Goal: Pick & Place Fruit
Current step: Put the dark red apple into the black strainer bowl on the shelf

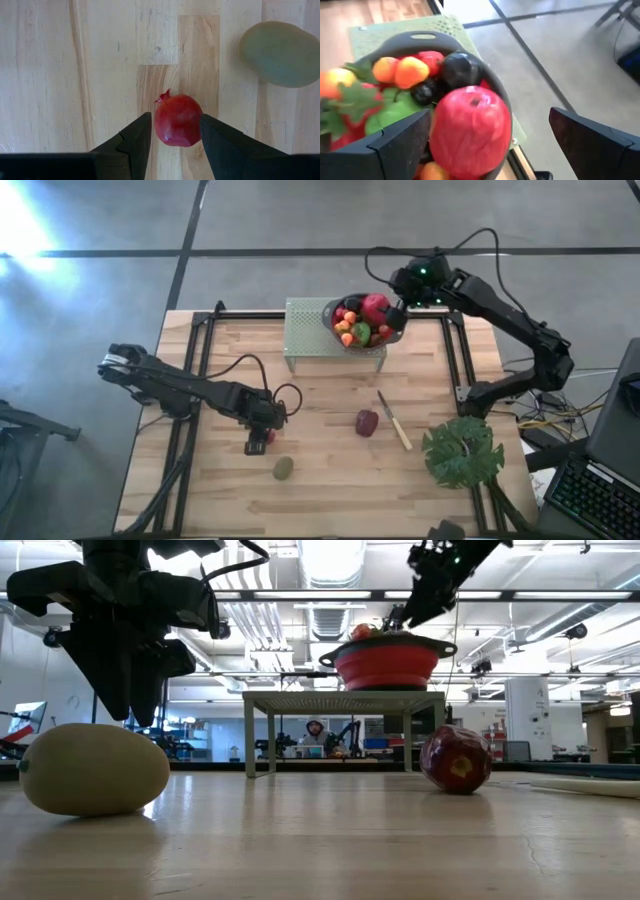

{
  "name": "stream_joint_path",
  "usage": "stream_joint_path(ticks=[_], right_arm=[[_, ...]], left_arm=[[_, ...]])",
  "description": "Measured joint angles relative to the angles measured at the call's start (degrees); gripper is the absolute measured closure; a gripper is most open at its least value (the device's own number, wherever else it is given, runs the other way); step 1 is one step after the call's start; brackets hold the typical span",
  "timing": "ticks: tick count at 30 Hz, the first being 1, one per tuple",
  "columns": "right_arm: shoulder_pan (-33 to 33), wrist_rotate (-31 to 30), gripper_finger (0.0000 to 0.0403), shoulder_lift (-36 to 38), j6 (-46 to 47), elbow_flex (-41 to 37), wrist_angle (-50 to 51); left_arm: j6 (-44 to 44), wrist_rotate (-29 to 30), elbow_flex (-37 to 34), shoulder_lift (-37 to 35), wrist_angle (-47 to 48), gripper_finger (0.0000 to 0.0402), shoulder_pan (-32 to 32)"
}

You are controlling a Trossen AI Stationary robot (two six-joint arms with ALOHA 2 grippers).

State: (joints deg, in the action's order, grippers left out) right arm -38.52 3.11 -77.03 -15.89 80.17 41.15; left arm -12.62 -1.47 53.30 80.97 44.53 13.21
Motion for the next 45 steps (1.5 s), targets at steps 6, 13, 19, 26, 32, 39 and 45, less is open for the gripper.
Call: stream_joint_path(ticks=[6, 13, 19, 26, 32, 39, 45], right_arm=[[2.8, 0.9, 0.0003, 4.7, 0.5, -0.7, 1.8], [11.8, 5.6, 0.0003, 9.8, 2.6, -0.9, 3.0], [19.0, 6.3, 0.0003, 11.3, 8.4, -0.9, 2.4], [22.5, 5.8, 0.0003, 8.9, 9.9, -1.2, 2.4], [25.0, 5.7, 0.0003, 3.6, 4.3, -1.2, 3.6], [32.6, -0.1, 0.0003, -0.6, -4.9, -1.3, 5.7], [37.3, -16.3, 0.0003, -2.7, -14.8, -1.3, 6.5]], left_arm=[[0.0, 0.0, 0.0, 0.0, 0.0, 0.0229, 0.0], [0.0, 0.0, 0.0, 0.0, 0.0, 0.0229, 0.0], [0.0, 0.0, 0.0, 0.0, 0.0, 0.0229, 0.0], [0.0, 0.0, 0.0, 0.0, 0.0, 0.0229, 0.0], [0.0, 0.0, 0.0, 0.0, 0.0, 0.0229, 0.0], [0.0, 0.0, 0.0, 0.0, 0.0, 0.0229, 0.0], [0.0, 0.0, 0.0, 0.0, 0.0, 0.0229, 0.0]])
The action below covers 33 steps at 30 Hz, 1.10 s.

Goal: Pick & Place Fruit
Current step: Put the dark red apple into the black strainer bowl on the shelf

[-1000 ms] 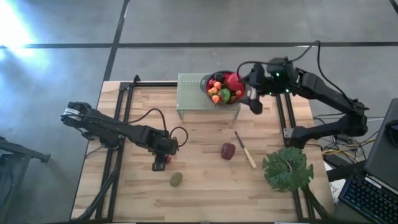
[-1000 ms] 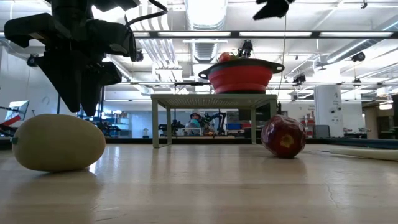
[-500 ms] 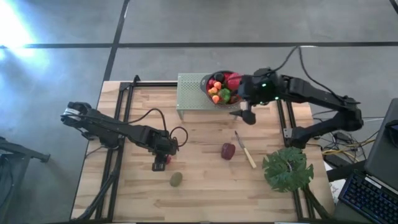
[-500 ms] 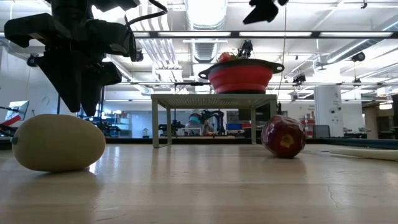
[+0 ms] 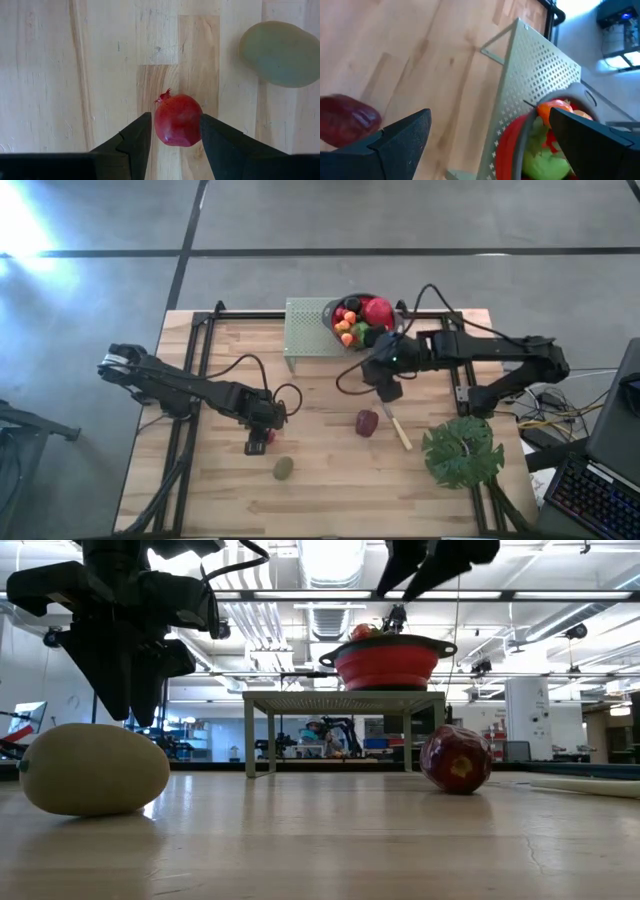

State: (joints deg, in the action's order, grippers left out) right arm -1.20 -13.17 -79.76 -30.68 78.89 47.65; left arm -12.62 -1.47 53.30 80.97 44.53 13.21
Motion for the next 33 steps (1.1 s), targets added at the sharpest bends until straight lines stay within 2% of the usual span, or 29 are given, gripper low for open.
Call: stream_joint_path(ticks=[3, 6, 8, 13, 24, 33], right_arm=[[0.6, -1.8, 0.0003, -0.9, 0.3, 0.0, -0.4], [0.7, -1.8, 0.0003, -2.0, 5.0, 0.0, 0.6], [1.2, -1.0, 0.0003, -3.0, 5.8, 0.0, 4.4], [4.6, -0.7, 0.0003, -6.4, 2.8, -1.0, 10.7], [14.7, -3.4, 0.0003, -14.2, -10.5, -1.8, 10.4], [16.2, -3.5, 0.0003, -21.1, -14.6, -4.9, 8.2]], left_arm=[[0.0, 0.0, 0.0, 0.0, 0.0, 0.0229, 0.0], [0.0, 0.0, 0.0, 0.0, 0.0, 0.0229, 0.0], [0.0, 0.0, 0.0, 0.0, 0.0, 0.0229, 0.0], [0.0, 0.0, 0.0, 0.0, 0.0, 0.0229, 0.0], [0.0, 0.0, 0.0, 0.0, 0.0, 0.0229, 0.0], [0.0, 0.0, 0.0, 0.0, 0.0, 0.0229, 0.0]])
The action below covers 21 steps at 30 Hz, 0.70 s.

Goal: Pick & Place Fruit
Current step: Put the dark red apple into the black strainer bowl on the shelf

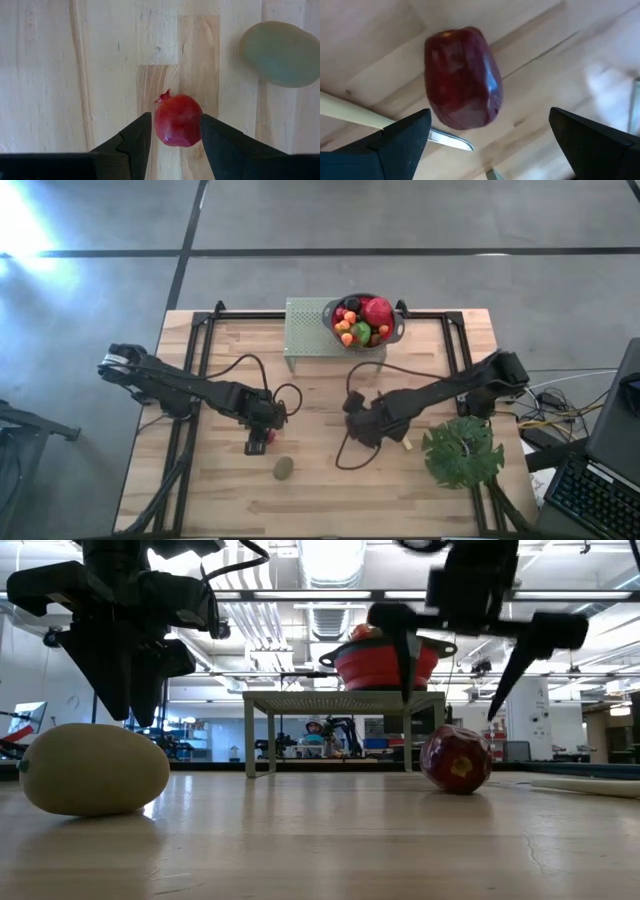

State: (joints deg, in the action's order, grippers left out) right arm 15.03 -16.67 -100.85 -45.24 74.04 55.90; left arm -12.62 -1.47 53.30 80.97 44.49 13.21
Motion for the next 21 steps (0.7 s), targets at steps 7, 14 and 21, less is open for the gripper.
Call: stream_joint_path(ticks=[7, 14, 21], right_arm=[[-0.3, 0.3, 0.0003, -3.8, -2.6, -0.2, -0.6], [-1.1, 3.4, 0.0003, -4.1, -3.7, -2.4, -4.5], [-2.5, 3.4, 0.0003, -4.2, -4.2, -5.9, -8.5]], left_arm=[[0.0, 0.0, 0.0, 0.0, 0.0, 0.0229, 0.0], [0.0, 0.0, 0.0, 0.0, -0.1, 0.0229, 0.0], [0.0, 0.0, 0.0, 0.0, -0.1, 0.0229, 0.0]])
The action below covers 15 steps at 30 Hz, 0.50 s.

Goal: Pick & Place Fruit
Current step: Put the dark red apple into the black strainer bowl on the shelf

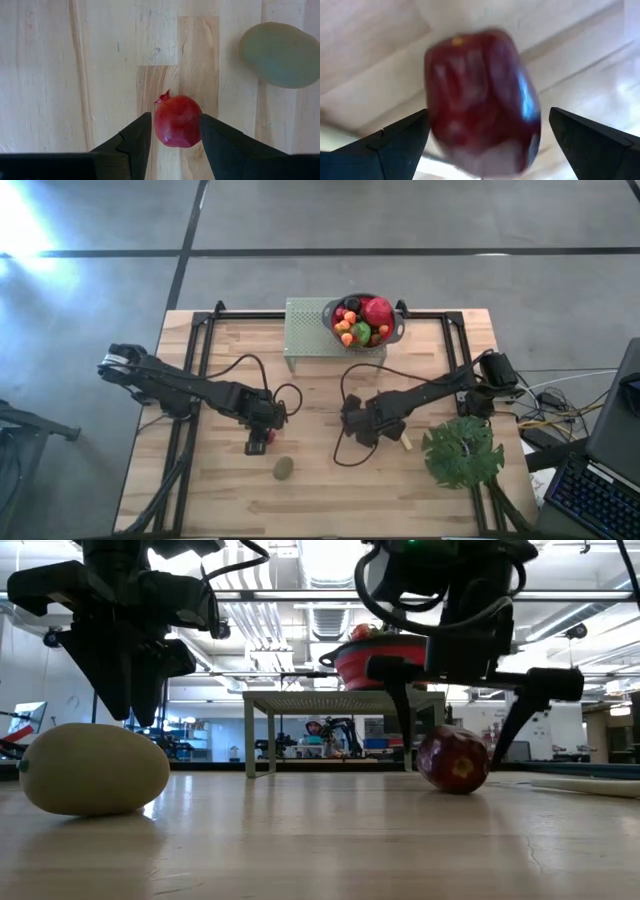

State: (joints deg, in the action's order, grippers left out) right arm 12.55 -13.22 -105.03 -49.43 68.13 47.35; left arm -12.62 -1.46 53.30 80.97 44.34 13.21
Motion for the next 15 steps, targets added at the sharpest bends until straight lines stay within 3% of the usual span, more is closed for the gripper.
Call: stream_joint_path(ticks=[9, 15], right_arm=[[-1.2, 0.0, 0.0008, 0.0, -1.7, -2.9, -4.9], [-1.7, 0.1, 0.0063, 0.0, -1.6, -4.1, -4.8]], left_arm=[[0.0, 0.0, 0.0, 0.0, 0.0, 0.0229, 0.0], [0.0, 0.0, 0.0, 0.0, 0.0, 0.0229, 0.0]])
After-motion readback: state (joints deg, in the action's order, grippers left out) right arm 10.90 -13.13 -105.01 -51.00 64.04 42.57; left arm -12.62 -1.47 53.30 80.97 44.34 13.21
